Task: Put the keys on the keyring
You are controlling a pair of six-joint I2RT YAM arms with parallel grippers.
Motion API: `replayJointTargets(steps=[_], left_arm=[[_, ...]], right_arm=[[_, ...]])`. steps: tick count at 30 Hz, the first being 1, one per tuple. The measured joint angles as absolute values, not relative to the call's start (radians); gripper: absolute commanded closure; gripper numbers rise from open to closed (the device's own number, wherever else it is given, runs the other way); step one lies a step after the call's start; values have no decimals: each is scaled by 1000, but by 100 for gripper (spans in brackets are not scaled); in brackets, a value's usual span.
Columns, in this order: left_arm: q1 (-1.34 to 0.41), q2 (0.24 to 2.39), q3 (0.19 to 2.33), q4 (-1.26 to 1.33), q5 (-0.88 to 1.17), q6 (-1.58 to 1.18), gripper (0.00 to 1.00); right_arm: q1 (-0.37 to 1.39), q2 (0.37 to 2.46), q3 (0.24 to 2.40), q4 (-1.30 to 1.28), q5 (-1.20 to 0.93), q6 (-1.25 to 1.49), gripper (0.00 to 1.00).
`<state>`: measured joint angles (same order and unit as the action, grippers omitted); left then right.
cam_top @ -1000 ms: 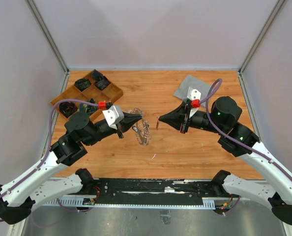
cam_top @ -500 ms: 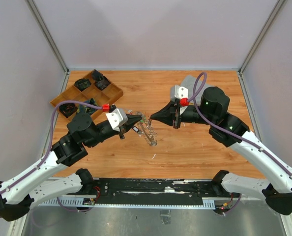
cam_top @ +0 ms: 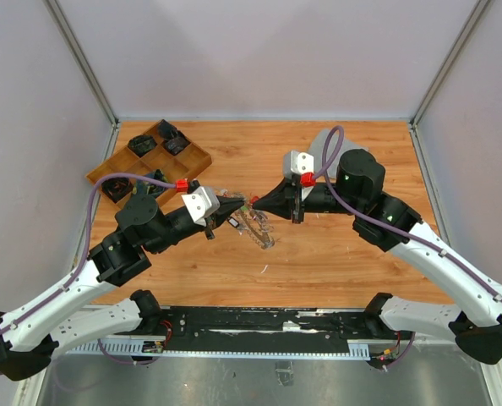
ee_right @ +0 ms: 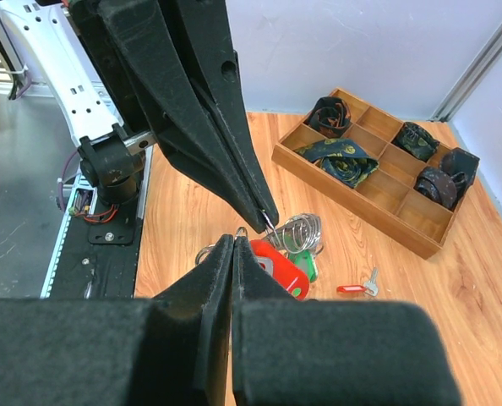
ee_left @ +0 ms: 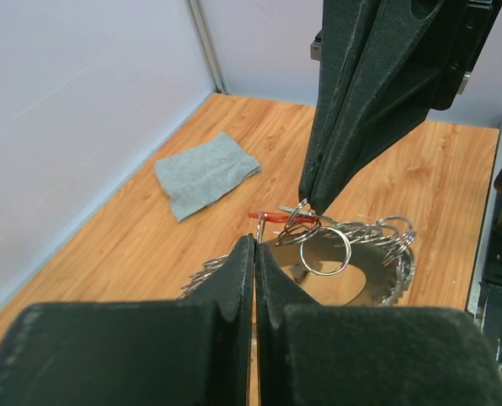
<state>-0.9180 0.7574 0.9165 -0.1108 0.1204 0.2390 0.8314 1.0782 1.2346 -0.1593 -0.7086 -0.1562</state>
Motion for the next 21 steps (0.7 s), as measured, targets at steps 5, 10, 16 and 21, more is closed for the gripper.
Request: replayJointTargets(steps=[5, 10, 16, 21], left_arm=[[-918, 757, 916, -111, 121, 239, 99], [-918, 757, 916, -111, 124, 239, 100], [-918, 757, 916, -111, 125, 239, 99], [-918, 756, 916, -111, 126, 239, 99]], right_arm=[[833, 1079, 1235, -159, -681, -156, 100], [838, 1079, 1235, -159, -649, -154, 99], [838, 1081, 1235, -158, -623, -145, 99], [838, 1093, 1235, -158, -612, -131, 99]])
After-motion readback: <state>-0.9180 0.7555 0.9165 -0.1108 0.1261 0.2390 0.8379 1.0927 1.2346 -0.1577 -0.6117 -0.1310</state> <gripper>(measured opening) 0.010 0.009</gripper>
